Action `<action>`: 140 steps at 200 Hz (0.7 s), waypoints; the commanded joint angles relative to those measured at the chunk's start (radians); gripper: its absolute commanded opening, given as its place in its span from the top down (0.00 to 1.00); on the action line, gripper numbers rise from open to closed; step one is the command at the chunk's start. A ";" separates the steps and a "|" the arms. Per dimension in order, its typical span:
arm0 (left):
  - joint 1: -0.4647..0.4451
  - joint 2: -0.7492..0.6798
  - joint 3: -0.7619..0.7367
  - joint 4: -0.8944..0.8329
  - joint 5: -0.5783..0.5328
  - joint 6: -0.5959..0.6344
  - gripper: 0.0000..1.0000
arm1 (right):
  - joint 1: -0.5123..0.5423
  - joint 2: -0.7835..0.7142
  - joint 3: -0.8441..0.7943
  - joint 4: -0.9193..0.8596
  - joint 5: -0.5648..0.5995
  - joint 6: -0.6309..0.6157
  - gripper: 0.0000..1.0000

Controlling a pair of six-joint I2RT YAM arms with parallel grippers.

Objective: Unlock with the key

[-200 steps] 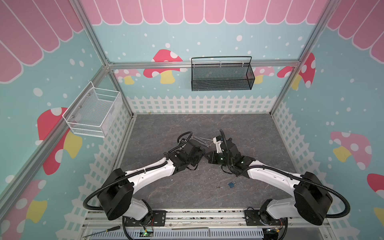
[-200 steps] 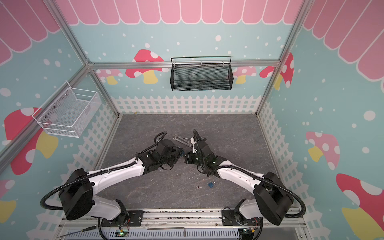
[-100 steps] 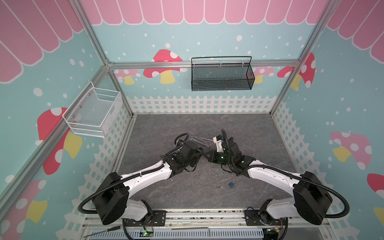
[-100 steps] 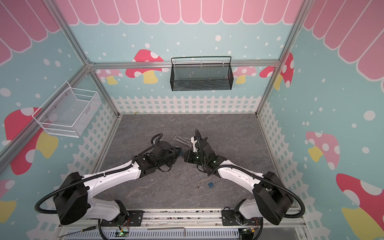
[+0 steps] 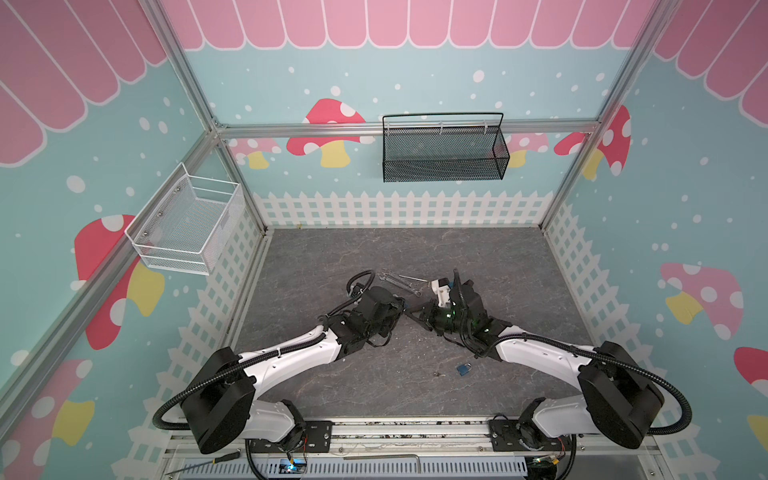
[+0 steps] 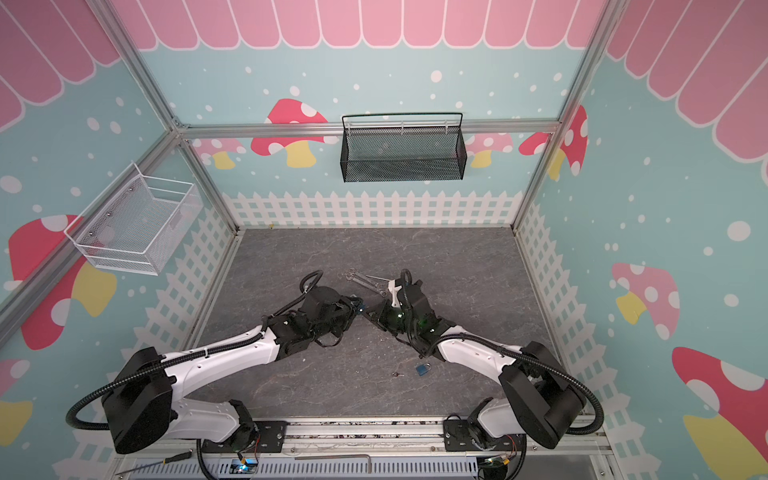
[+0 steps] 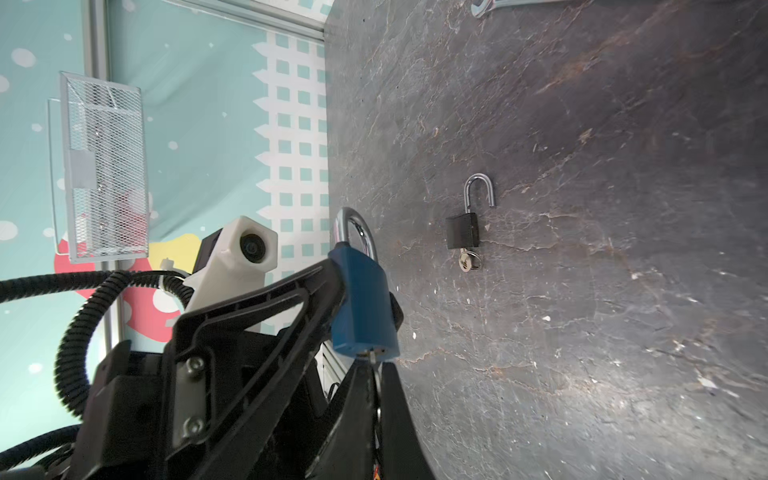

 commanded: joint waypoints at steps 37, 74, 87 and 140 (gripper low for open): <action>-0.051 -0.030 -0.009 0.077 0.126 -0.022 1.00 | 0.004 -0.030 -0.029 0.341 0.001 0.125 1.00; -0.045 -0.055 -0.030 0.103 0.100 -0.031 1.00 | 0.002 -0.041 -0.057 0.403 0.007 0.163 1.00; -0.042 -0.065 -0.039 0.130 0.090 -0.035 1.00 | 0.002 -0.041 -0.063 0.417 0.002 0.177 1.00; -0.030 -0.100 -0.043 0.163 0.067 -0.007 1.00 | 0.000 -0.035 -0.040 0.436 -0.007 0.122 1.00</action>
